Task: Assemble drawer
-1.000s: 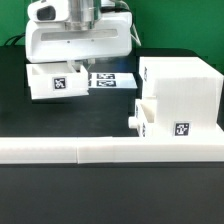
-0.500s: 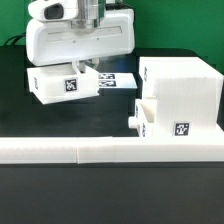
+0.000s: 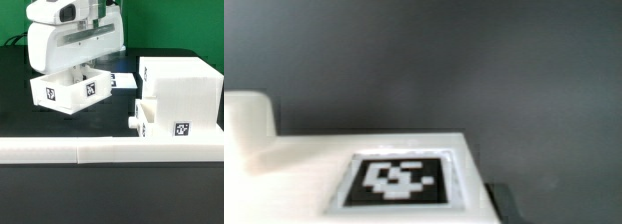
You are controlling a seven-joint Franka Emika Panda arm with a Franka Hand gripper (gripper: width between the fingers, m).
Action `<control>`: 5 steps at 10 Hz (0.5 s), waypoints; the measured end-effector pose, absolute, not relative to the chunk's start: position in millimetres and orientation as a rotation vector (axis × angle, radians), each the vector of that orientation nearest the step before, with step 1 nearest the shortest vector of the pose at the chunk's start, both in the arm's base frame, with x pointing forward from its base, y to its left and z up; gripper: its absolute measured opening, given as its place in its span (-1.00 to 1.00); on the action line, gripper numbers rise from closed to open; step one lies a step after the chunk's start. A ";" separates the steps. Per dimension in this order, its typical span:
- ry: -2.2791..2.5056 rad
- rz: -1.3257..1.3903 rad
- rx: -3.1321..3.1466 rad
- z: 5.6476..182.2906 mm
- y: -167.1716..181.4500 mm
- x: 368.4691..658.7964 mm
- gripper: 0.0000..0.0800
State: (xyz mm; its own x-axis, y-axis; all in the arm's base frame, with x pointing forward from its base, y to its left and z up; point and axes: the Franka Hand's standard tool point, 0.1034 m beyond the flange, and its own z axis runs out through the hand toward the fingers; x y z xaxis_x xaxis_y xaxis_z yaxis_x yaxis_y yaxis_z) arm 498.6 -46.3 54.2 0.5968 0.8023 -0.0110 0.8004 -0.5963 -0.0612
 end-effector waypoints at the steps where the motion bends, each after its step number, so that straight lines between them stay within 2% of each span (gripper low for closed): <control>1: -1.492 0.057 -2.708 55.6 -47.3 504.6 -0.89; 5: -1.782 0.059 -2.525 52.8 -49.7 502.2 -0.89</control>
Offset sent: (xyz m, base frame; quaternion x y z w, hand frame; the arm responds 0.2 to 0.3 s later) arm 0.0000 0.0000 0.0000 0.0000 0.0000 -0.1938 0.9810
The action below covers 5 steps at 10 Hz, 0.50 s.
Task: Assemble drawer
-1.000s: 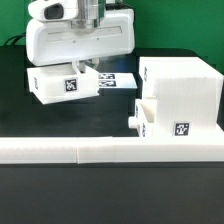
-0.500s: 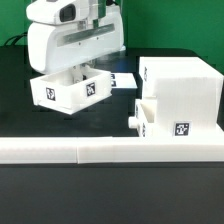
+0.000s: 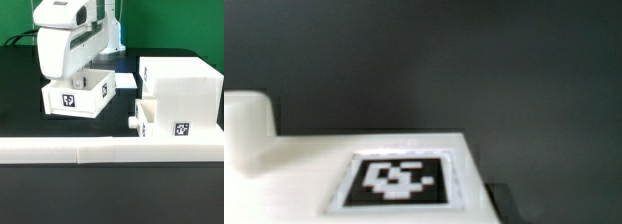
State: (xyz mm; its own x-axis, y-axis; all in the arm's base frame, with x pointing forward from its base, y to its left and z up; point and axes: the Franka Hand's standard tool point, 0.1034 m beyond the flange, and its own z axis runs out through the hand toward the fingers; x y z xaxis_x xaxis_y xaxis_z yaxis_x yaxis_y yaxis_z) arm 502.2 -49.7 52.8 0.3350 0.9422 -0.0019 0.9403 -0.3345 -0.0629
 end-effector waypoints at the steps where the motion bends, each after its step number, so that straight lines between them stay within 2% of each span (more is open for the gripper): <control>1: -1.935 0.051 -2.426 51.3 -50.2 504.5 -0.89; 4: -2.352 0.098 -2.063 47.8 -53.9 519.8 -0.89; 5: -2.351 0.101 -2.062 47.0 -54.8 518.1 -0.89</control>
Offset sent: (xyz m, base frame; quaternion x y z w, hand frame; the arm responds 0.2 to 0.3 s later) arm 0.0271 -0.0034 -0.0035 0.0271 -0.0445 -0.3336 0.9413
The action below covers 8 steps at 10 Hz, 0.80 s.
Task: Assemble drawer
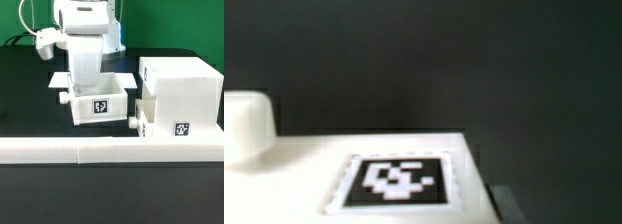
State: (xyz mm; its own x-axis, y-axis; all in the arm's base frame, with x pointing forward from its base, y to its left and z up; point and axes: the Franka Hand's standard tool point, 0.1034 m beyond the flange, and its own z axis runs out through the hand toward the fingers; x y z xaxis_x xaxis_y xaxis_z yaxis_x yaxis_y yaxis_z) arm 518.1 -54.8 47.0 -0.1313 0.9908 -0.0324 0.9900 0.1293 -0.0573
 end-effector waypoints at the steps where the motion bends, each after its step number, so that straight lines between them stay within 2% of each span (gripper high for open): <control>1: -2.335 0.101 -2.080 46.8 -54.5 518.4 -0.89; 6: -2.277 0.054 -2.191 58.8 -36.6 544.6 -0.89; 8: -2.271 0.063 -2.189 55.9 -39.4 541.0 -0.89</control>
Offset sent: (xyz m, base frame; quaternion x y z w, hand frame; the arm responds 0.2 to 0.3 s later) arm 0.0290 0.0163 0.0067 0.0067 -0.0061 0.0292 0.9995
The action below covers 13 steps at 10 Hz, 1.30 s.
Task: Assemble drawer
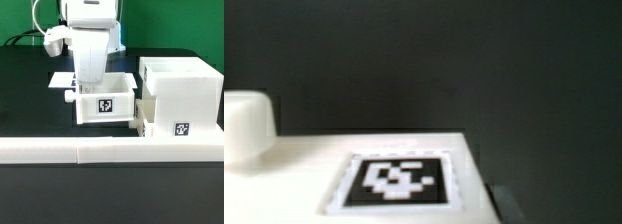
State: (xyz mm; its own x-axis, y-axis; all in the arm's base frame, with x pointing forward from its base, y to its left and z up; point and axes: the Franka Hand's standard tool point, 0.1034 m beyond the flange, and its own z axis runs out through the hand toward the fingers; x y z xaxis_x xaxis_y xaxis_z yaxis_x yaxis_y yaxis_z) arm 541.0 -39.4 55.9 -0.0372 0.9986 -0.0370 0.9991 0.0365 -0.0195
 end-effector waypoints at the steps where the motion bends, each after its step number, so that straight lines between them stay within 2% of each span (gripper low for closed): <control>1: 2.253 -0.062 2.170 55.8 -38.8 541.1 -0.89; 5: 2.234 -0.051 2.182 61.1 -26.5 551.5 -0.89; 13: 2.227 -0.041 2.190 58.6 -15.9 557.4 -0.89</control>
Offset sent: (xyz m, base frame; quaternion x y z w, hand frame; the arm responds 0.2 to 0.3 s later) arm 0.0197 0.0114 0.0085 0.0023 -0.0102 0.0148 0.9998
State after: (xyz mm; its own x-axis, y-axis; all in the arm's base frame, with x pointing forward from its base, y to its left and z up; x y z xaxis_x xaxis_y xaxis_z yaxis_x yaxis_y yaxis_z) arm 557.4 -15.9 58.6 -0.0172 0.9994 -0.0313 0.9998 0.0170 -0.0063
